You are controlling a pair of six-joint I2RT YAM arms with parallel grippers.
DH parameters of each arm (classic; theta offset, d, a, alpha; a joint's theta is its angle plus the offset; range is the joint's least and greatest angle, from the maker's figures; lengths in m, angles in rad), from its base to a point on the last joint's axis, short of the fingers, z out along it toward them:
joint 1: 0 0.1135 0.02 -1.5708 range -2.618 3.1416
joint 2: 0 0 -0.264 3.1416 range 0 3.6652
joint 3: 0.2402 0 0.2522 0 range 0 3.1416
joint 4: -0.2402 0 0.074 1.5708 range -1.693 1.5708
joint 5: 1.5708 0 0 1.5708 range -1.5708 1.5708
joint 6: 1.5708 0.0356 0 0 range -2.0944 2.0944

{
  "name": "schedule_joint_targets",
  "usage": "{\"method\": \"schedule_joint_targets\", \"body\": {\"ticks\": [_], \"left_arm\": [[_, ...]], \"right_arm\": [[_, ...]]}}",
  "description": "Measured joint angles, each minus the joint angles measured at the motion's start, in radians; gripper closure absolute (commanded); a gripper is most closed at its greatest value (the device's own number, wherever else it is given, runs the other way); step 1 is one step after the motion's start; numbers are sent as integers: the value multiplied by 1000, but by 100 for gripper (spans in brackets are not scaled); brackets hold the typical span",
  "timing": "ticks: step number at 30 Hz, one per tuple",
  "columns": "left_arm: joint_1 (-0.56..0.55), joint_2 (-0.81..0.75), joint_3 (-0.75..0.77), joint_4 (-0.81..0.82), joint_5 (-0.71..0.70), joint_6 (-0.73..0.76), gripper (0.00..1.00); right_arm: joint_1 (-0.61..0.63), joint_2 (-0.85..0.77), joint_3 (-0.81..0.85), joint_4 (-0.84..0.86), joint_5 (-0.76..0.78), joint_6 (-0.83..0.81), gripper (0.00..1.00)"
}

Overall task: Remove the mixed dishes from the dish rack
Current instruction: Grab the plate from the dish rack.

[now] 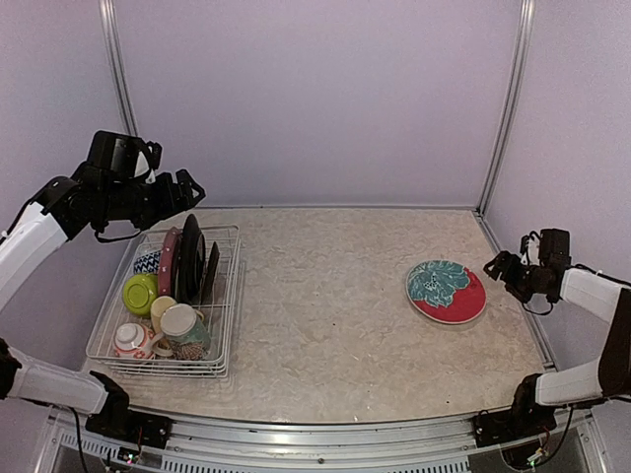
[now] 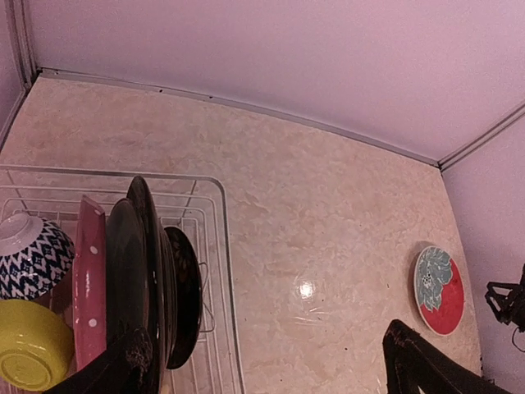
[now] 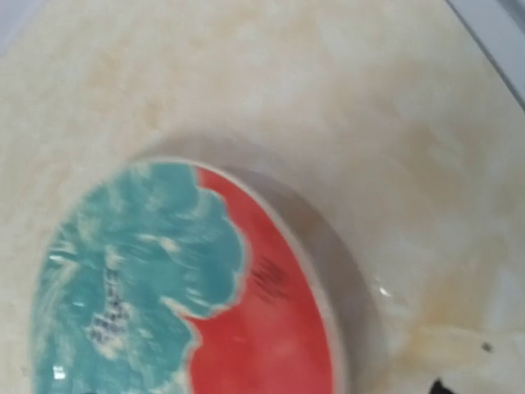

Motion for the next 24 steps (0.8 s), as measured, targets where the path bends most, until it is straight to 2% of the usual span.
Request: {"method": "schedule_joint_targets", "body": {"ticks": [9, 18, 24], "left_arm": [[91, 50, -2, -117, 15, -69, 40], [98, 134, -6, -150, 29, -89, 53], [98, 160, -13, -153, 37, -86, 68]], "right_arm": [[228, -8, 121, -83, 84, -1, 17], [284, -2, 125, -111, 120, 13, 18], [285, -2, 125, -119, 126, 17, 18]]}}
